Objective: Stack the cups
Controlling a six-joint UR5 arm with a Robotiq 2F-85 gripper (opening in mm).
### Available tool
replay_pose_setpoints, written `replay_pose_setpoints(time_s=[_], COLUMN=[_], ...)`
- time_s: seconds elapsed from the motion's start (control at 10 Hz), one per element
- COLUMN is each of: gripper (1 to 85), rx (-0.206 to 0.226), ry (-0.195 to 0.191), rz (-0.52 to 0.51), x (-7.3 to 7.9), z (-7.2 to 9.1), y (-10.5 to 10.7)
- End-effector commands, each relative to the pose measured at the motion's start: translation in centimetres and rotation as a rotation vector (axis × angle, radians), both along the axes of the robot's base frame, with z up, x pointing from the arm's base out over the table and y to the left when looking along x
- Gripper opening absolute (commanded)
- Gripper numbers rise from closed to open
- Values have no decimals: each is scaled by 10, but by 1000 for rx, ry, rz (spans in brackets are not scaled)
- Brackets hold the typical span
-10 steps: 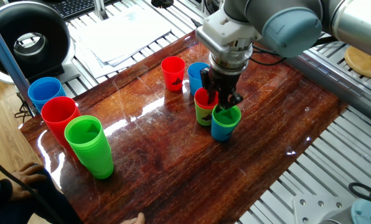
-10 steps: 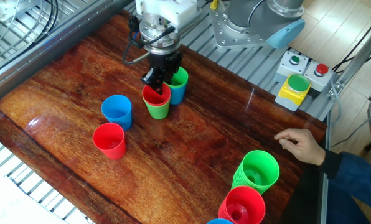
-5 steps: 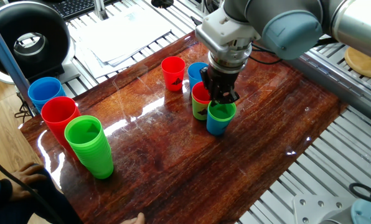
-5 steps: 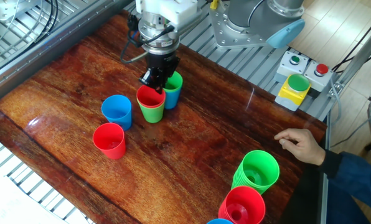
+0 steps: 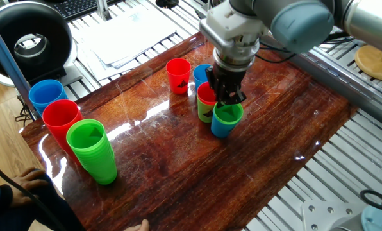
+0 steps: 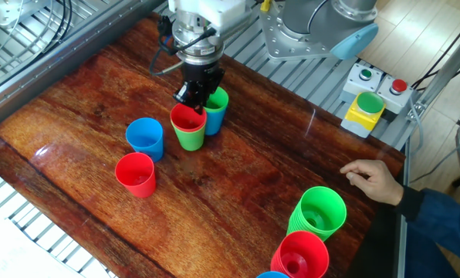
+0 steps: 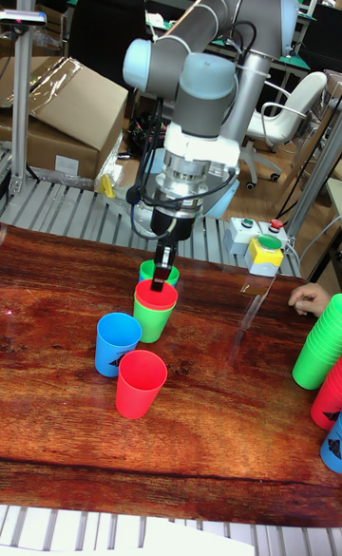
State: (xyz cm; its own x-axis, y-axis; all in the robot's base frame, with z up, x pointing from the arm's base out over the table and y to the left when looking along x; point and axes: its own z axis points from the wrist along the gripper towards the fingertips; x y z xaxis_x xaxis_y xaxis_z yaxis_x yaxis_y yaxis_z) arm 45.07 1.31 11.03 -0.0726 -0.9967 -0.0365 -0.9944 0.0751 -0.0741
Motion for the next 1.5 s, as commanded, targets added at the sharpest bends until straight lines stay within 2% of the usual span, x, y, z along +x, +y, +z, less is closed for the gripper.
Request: replay_pose_setpoints(time_s=[0.0, 0.2, 0.3, 0.4, 0.6, 0.8, 0.9, 1.0, 1.2, 1.4], gripper=[13, 13, 13, 13, 13, 13, 13, 13, 13, 13], rx=[9, 6, -12, -27, -26, -45, -55, -47, -45, -25], ry=[17, 33, 33, 29, 27, 10, -11, -20, -16, -1], rz=[17, 49, 79, 123, 194, 257, 289, 298, 293, 262], x=[-2, -4, -2, 1, 2, 7, 14, 18, 22, 15], z=[22, 34, 44, 54, 62, 71, 72, 71, 71, 73], y=[9, 13, 14, 16, 24, 27, 23, 23, 24, 31])
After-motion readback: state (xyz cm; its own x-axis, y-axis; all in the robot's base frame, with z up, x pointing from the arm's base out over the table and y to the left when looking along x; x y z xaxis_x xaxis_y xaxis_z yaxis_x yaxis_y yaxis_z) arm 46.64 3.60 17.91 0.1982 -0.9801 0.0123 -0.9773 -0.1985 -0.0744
